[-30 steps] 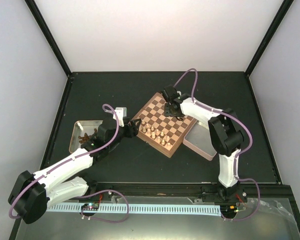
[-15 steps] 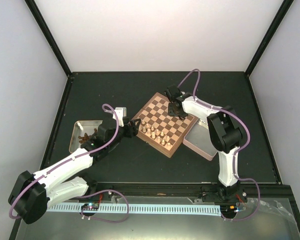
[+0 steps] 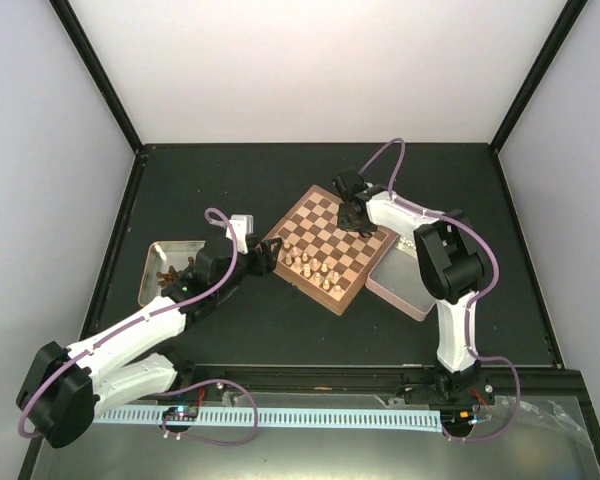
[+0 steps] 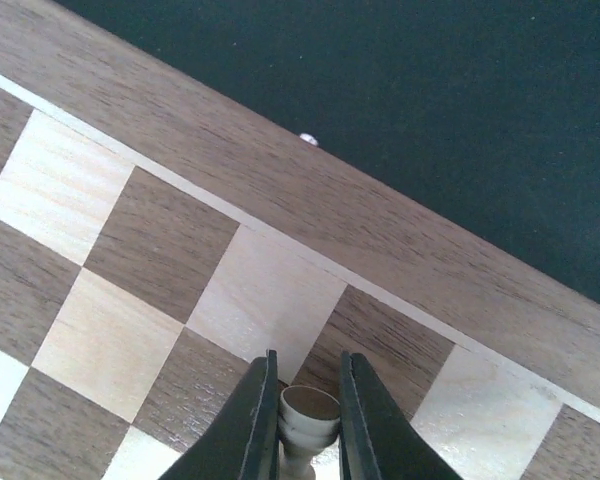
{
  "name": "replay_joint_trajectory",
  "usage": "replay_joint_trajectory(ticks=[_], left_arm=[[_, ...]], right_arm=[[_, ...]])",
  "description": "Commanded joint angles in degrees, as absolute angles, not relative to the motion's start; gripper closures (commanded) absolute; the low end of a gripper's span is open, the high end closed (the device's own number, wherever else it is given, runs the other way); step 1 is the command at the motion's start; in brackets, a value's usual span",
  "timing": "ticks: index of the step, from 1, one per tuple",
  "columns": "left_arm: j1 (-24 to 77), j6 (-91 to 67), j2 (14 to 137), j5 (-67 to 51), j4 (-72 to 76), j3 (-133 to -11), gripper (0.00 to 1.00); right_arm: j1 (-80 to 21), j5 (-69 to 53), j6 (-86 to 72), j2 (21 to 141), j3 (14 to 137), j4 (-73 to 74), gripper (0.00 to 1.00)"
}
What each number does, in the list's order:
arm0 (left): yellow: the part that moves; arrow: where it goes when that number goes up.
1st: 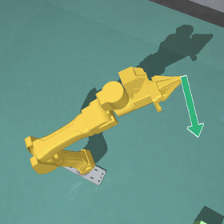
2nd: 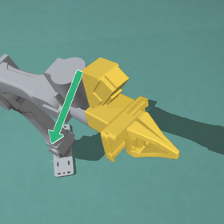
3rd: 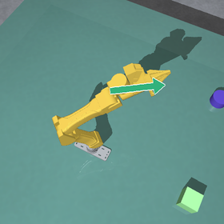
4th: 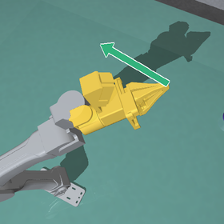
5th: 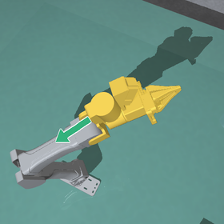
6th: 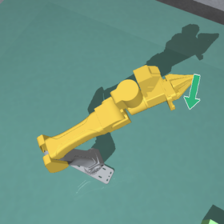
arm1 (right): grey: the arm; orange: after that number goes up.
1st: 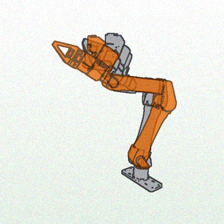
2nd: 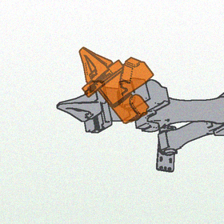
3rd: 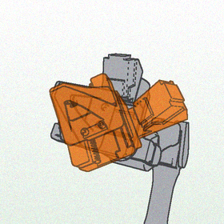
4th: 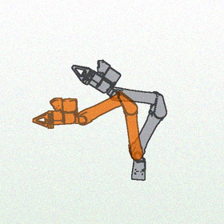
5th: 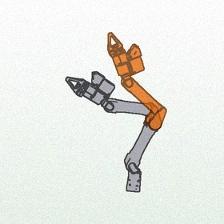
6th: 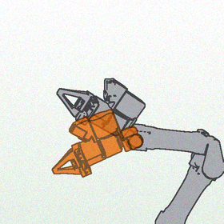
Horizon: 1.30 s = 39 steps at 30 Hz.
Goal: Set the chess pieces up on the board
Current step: Pick up the chess piece from the chessboard, then place the chess piece on the chessboard.
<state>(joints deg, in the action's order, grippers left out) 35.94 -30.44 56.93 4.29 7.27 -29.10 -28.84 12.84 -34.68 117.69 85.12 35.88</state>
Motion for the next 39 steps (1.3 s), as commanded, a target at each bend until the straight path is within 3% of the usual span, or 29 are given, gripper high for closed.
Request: replay_joint_trajectory(ticks=[1, 9, 15, 23, 31, 39], left_arm=[[35.5, -28.8, 56.0, 1.9, 7.2, -29.5, 0.28], [36.4, -26.8, 58.8, -3.7, 14.6, -29.3, 0.25], [41.8, -20.5, 63.8, -4.1, 23.2, -29.7, 0.27], [50.2, -8.5, 69.9, 0.0, 29.4, -32.2, 0.28], [52.6, -6.6, 74.5, 0.5, 31.6, -34.0, 0.40], [53.2, -6.0, 75.7, 0.3, 31.7, -35.0, 0.59]], right_arm=[[-28.4, 9.9, -37.0, 115.5, 82.6, 35.0, 0.93], [-28.2, -3.2, -47.5, 101.8, 73.4, 28.1, 0.93], [-28.5, -22.1, -67.3, 90.0, 58.6, 10.8, 0.95], [-30.1, -32.3, -86.7, 79.9, 45.9, -3.7, 0.95], [-31.0, -34.3, -94.3, 72.6, 38.3, -7.9, 0.94], [-31.1, -35.3, -95.4, 69.7, 37.6, -7.4, 0.93]])
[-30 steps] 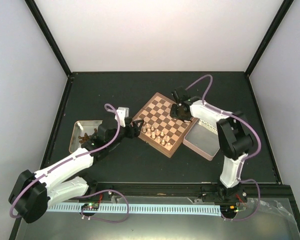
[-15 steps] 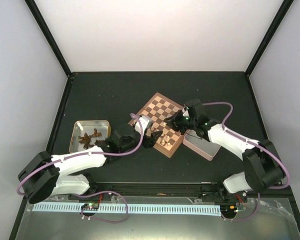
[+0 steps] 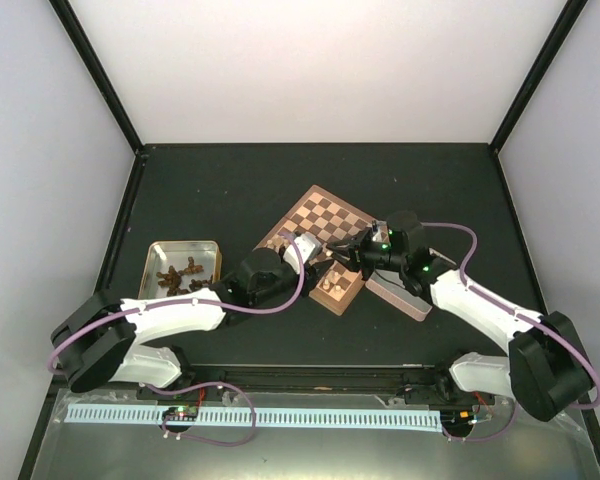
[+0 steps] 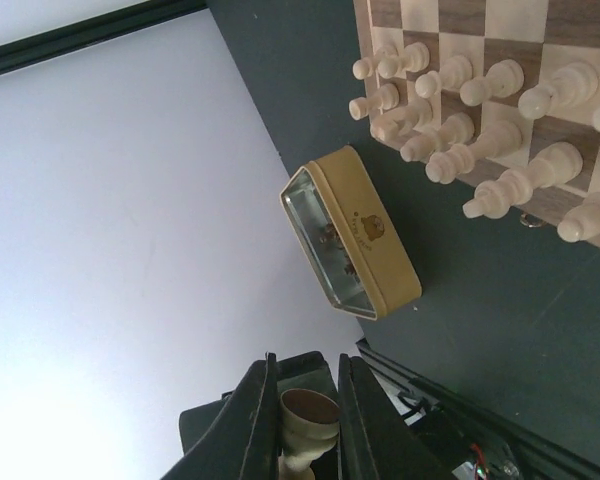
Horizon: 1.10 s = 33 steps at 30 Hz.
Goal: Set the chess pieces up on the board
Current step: Place the chess piece on the chessboard.
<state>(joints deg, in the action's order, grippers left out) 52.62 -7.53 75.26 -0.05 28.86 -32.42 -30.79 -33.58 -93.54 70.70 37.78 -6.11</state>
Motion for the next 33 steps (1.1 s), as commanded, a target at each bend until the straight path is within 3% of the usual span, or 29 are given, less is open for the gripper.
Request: replay_joint_trajectory(ticks=[1, 15, 22, 25, 28, 33], left_arm=[[53.3, -5.8, 75.8, 0.6, 31.7, -35.1, 0.61], [53.4, -4.7, 75.0, 1.6, 31.1, -35.7, 0.61], [53.3, -5.0, 75.1, 2.3, 30.4, -35.9, 0.90], [53.4, -5.2, 75.0, 2.1, 29.9, -36.2, 0.94], [53.4, -5.4, 75.1, 2.1, 27.9, -36.9, 0.98], [53.4, -6.4, 75.2, 2.0, 19.1, -40.2, 0.98]], right_arm=[[-31.1, -35.3, -95.4, 69.6, 37.7, -7.5, 0.93], [-31.1, -35.3, -93.9, 71.0, 37.9, -6.4, 0.93], [-31.1, -35.0, -92.7, 71.5, 38.4, -5.1, 0.92], [-31.0, -34.5, -91.4, 71.8, 38.6, -3.8, 0.91], [-31.0, -33.1, -88.9, 72.0, 39.4, -1.4, 0.84], [-29.3, -26.7, -80.1, 71.6, 41.2, 5.6, 0.62]])
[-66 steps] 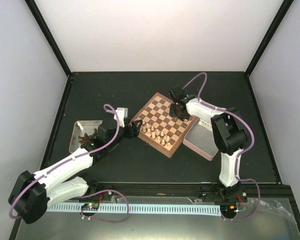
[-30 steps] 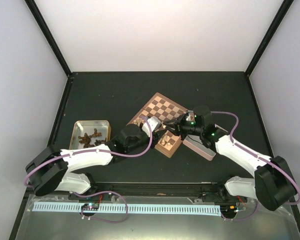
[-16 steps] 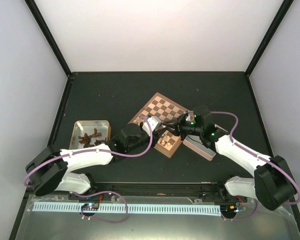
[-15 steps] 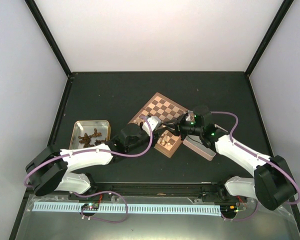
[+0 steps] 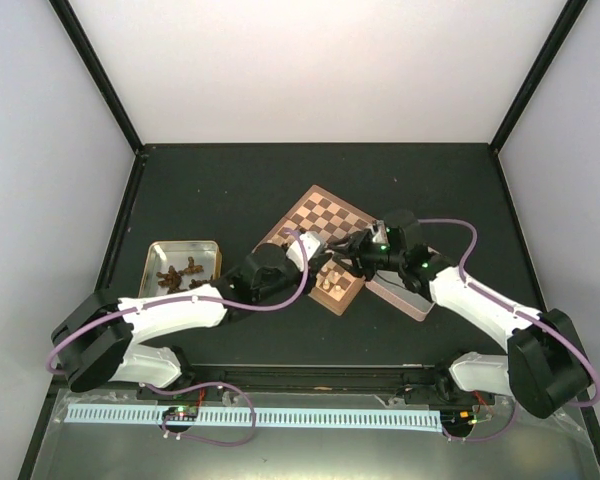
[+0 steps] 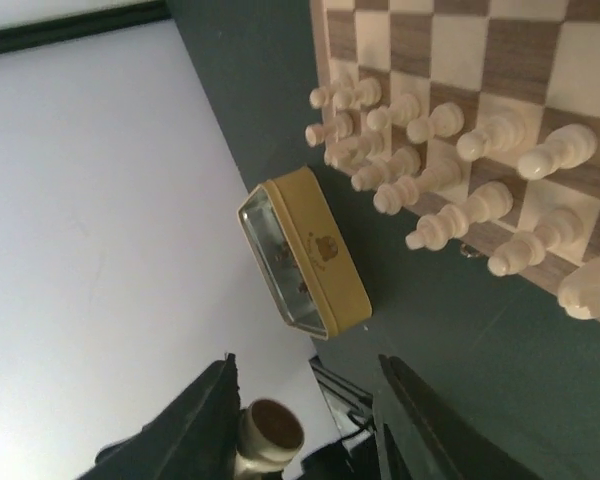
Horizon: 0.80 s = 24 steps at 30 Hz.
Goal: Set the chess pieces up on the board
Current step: Place the chess piece on the chessboard.
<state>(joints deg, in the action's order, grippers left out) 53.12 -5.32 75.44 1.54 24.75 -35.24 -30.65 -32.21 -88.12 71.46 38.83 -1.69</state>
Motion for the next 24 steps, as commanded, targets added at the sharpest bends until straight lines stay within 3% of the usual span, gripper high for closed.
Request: replay_joint_trajectory(ticks=[1, 6, 15, 24], left_arm=[[53.4, -6.7, 75.3, 1.8, 15.1, -41.3, 0.99], [53.5, -7.8, 78.0, -0.3, -0.2, -48.5, 0.98], [55.2, -8.9, 91.8, -2.6, -21.3, -66.6, 0.96], [56.4, -10.7, 105.9, -2.7, -34.6, -80.9, 0.97]], right_arm=[[-28.5, -24.9, -78.4, 71.0, 41.1, 7.3, 0.56], [-24.3, -14.0, -69.2, 66.7, 40.8, 15.2, 0.46], [-22.8, 13.8, -58.9, 53.8, 41.4, 31.2, 0.45], [-22.1, 14.3, -57.8, 51.8, 37.7, 31.4, 0.45]])
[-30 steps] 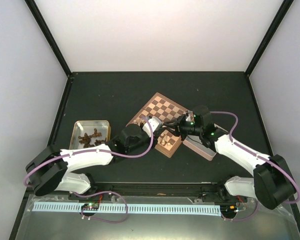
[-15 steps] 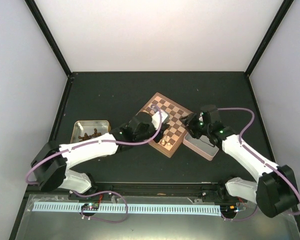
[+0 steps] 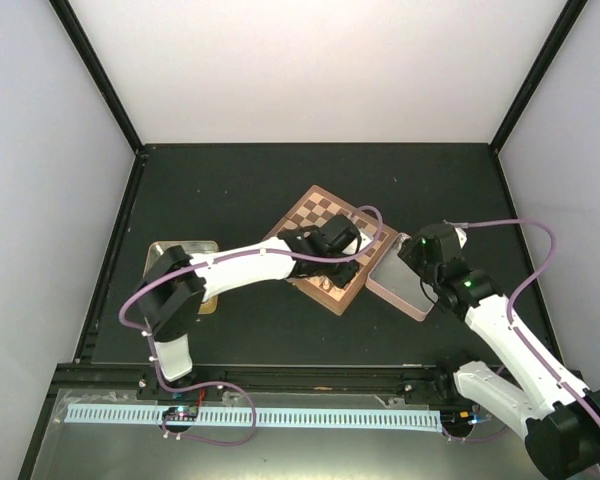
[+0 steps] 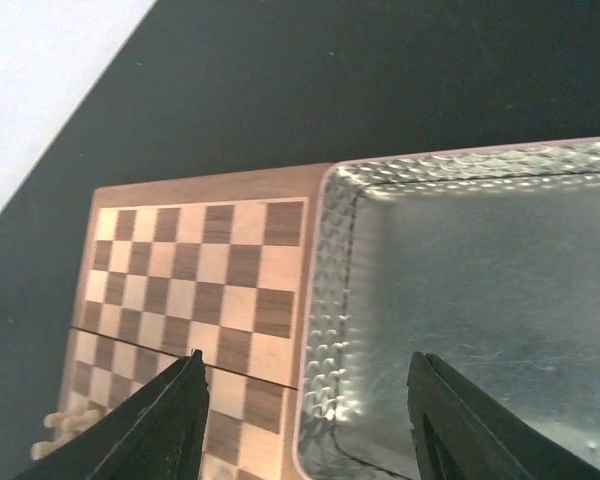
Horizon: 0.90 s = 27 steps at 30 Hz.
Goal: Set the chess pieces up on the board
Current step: Place the chess piece on the chessboard.
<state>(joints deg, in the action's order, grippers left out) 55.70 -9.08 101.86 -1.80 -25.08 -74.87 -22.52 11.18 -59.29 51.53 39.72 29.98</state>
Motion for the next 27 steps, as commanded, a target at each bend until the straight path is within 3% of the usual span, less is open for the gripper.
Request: replay_joint_trajectory(ticks=[1, 27], left_arm=[[56.6, -10.9, 107.3, -2.7, -35.7, -82.1, 0.96], [56.7, -12.0, 116.0, -1.6, -43.2, -90.0, 0.93]], right_arm=[[-22.0, 13.9, -57.7, 52.0, 37.4, 31.3, 0.45], [-21.7, 12.7, -56.4, 53.2, 37.3, 30.6, 0.45]])
